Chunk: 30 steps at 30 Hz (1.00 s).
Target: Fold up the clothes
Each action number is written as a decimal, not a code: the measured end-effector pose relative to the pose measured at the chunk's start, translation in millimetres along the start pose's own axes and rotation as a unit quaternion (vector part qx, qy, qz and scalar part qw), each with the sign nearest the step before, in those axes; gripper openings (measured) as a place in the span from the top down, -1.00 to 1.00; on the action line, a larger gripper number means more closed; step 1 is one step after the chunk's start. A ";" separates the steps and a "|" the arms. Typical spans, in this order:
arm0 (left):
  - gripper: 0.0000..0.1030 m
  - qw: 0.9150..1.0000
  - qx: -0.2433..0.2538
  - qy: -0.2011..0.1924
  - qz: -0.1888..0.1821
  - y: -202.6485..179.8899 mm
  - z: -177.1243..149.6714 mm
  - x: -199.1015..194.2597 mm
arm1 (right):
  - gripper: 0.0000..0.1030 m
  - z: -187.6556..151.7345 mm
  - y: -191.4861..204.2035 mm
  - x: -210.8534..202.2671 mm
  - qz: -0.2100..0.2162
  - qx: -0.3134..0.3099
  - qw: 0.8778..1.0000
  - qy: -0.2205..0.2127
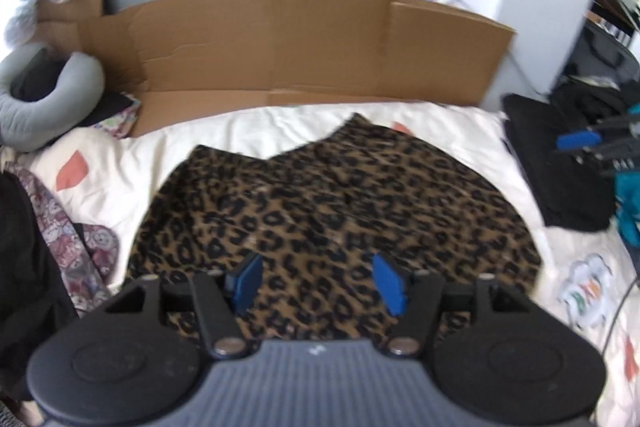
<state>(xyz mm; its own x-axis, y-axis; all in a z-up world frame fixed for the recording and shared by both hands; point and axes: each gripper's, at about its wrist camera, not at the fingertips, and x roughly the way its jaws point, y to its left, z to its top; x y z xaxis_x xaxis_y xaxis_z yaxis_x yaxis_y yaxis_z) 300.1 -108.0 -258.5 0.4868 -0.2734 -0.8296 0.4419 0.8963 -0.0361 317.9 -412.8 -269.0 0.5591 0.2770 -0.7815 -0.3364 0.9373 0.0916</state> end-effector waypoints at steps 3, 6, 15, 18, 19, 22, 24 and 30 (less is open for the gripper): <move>-0.35 1.000 0.003 0.000 -0.016 -18.3 -11.9 -8.6 | -0.01 -18.2 -1.8 -14.2 -0.006 0.004 1.000 -0.009; -0.36 1.000 0.001 0.003 -0.031 -35.3 -24.8 -9.8 | -0.01 -39.3 -3.3 -23.3 -0.014 0.012 1.000 -0.012; -0.40 0.999 -0.001 0.011 -0.038 -61.7 -71.0 14.8 | -0.01 -98.5 7.4 -16.0 -0.029 0.041 0.999 -0.022; -0.40 0.999 0.004 0.023 -0.045 -65.9 -90.3 22.9 | -0.01 -112.5 11.0 -9.3 -0.029 0.053 0.998 -0.028; -0.40 0.998 0.006 0.029 -0.048 -67.1 -96.2 25.9 | -0.01 -117.2 12.6 -6.6 -0.031 0.058 0.997 -0.031; -0.40 0.998 -0.005 0.044 -0.053 -67.2 -112.1 34.4 | -0.01 -130.1 15.4 3.3 -0.035 0.074 0.996 -0.036; -0.40 0.996 -0.020 0.057 -0.064 -64.8 -119.0 38.4 | -0.01 -137.9 18.9 10.5 -0.043 0.082 0.995 -0.035; -0.40 0.994 -0.015 0.077 -0.071 -65.8 -133.2 43.2 | -0.02 -151.7 33.1 22.7 -0.032 0.066 0.997 -0.018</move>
<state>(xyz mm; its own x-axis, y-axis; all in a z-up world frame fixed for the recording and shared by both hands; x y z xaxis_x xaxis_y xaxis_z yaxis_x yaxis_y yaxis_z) 191.7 -132.3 -366.2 0.2987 -0.3430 -0.8906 0.4735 0.8635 -0.1738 204.5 -407.6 -377.4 0.6043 0.2211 -0.7655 -0.1976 0.9723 0.1249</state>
